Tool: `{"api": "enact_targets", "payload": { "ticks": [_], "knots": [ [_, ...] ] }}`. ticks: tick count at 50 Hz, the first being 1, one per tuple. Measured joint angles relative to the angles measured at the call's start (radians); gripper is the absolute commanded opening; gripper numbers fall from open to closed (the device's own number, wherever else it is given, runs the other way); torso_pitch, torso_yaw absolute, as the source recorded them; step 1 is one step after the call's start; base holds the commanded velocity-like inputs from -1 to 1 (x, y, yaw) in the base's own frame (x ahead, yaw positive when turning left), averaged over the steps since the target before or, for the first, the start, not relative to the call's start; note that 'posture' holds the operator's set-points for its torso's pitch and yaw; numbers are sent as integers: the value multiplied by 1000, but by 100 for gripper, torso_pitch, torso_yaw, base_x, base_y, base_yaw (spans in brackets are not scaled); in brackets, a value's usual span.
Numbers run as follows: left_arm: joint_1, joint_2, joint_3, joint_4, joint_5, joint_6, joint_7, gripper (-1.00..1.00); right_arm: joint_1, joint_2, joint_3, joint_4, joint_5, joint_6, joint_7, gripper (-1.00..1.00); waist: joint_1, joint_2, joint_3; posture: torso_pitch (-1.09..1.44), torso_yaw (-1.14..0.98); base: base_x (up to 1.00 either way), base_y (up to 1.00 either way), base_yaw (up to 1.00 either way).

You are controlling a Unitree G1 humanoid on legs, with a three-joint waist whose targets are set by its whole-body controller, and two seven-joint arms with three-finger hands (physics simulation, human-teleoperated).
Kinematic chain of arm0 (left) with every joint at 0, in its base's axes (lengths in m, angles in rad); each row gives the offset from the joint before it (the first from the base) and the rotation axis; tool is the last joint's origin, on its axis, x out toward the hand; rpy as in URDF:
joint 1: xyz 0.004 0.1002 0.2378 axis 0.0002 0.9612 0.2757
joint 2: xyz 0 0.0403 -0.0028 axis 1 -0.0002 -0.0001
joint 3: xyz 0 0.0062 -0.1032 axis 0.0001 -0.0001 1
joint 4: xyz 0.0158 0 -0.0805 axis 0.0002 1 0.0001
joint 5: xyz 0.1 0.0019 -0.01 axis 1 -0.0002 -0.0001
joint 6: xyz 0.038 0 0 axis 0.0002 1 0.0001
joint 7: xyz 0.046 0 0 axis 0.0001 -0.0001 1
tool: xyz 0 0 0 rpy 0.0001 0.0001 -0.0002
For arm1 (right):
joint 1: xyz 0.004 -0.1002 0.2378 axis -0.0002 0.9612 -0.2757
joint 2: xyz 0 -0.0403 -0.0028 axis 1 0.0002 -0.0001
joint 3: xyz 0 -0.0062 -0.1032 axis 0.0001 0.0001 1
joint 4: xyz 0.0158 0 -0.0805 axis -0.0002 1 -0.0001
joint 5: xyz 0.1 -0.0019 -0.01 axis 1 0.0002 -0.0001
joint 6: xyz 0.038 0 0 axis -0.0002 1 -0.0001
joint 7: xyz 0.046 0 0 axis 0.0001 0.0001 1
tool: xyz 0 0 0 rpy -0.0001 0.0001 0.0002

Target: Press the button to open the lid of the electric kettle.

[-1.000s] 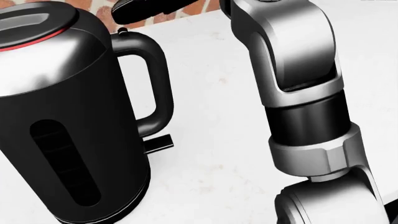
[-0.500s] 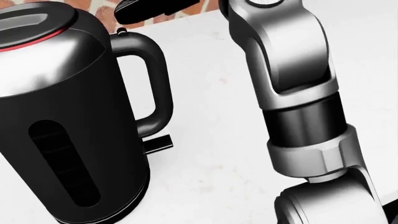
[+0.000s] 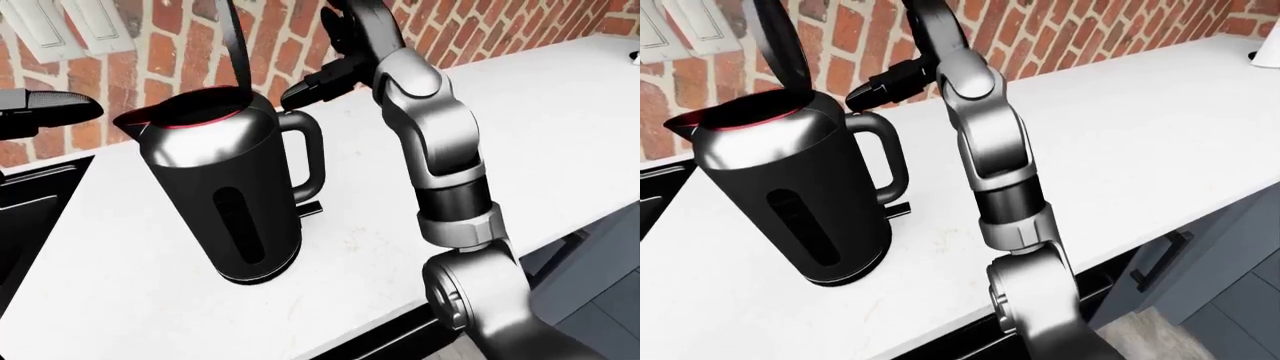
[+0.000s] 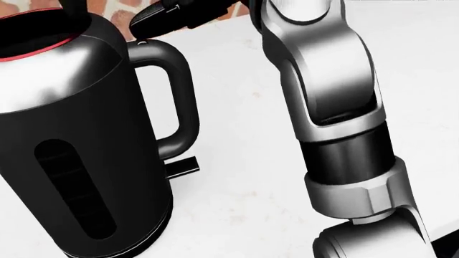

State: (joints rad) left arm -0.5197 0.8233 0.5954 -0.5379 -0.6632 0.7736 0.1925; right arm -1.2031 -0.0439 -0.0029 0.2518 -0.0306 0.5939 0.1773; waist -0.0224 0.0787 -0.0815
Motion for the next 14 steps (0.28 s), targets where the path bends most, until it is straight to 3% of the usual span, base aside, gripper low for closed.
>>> {"api": "enact_targets", "payload": {
  "ticks": [14],
  "knots": [
    [-3, 1, -1, 1, 0, 0, 0, 100, 27, 21, 0, -51, -68, -1, 39, 100, -3, 2, -11, -20, 0, 0, 0, 0]
  ]
}}
